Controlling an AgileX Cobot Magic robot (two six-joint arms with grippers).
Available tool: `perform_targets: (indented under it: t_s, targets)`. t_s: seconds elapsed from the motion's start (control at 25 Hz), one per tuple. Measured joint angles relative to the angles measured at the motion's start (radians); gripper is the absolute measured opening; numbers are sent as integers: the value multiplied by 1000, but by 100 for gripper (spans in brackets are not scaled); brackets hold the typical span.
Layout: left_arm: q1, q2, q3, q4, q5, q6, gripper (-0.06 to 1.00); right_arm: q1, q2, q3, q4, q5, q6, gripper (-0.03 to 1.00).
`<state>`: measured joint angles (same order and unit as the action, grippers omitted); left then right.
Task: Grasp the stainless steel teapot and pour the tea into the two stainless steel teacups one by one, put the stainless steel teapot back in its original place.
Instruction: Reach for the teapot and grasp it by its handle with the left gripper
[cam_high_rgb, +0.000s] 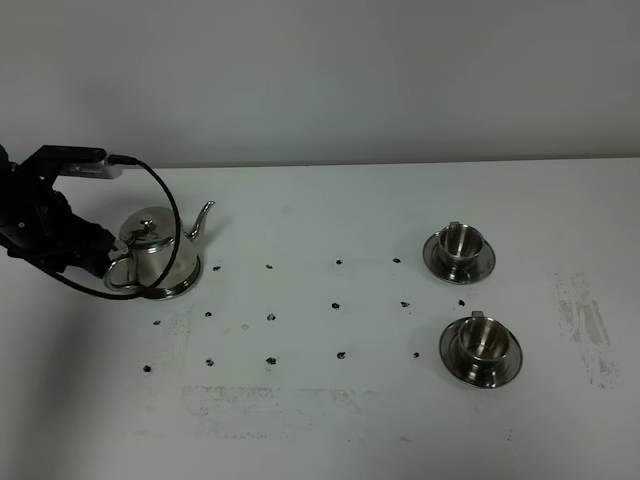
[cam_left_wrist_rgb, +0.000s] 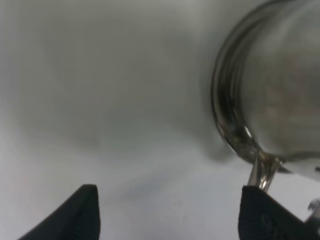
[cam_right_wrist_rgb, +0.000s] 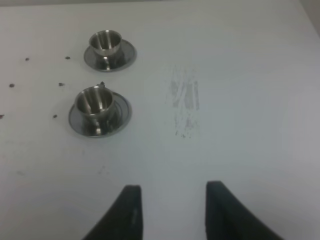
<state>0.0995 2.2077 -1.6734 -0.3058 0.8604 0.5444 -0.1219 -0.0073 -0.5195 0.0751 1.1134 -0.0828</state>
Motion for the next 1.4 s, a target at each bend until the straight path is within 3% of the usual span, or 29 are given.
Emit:
perform_targets:
  t_s: [0.6, 0.84, 1.16, 1.28, 1.4]
  targets:
    - [0, -7, 0, -100, 14, 228, 60, 0, 0, 0, 0, 0, 0, 29]
    - [10, -85, 13, -6, 63, 233, 60, 0, 0, 0, 0, 0, 0, 29]
    - [62, -316, 31, 166, 279, 207, 60, 0, 0, 0, 0, 0, 0, 29]
    - [47, -430, 110, 177, 222, 191, 60, 0, 0, 0, 0, 0, 0, 29]
    - [14, -547, 255, 177, 98, 215, 60, 0, 0, 0, 0, -1, 0, 29]
